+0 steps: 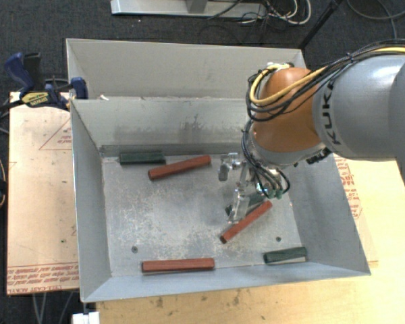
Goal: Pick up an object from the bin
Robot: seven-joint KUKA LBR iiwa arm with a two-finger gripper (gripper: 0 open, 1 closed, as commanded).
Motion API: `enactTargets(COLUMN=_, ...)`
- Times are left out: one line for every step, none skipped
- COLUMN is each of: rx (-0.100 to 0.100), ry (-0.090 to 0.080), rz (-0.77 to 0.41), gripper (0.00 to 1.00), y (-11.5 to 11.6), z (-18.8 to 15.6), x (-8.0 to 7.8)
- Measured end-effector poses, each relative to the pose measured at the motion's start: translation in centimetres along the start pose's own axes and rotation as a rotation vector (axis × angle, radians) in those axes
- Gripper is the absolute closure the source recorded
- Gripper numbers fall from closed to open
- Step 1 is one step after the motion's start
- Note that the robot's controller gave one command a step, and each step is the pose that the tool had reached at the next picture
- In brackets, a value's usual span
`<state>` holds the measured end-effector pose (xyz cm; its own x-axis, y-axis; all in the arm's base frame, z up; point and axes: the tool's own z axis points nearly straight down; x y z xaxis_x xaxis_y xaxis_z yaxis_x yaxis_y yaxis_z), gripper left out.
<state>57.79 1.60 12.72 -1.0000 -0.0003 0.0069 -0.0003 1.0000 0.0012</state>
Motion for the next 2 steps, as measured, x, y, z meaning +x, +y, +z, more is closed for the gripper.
enactTargets(rx=0.0, ry=-0.008, rz=0.0, gripper=0.0, y=0.0, z=-0.4, x=-0.2)
enactTargets(rx=0.001, ry=-0.012, rz=-0.241, gripper=0.0, y=-3.2, z=4.0, x=-0.2)
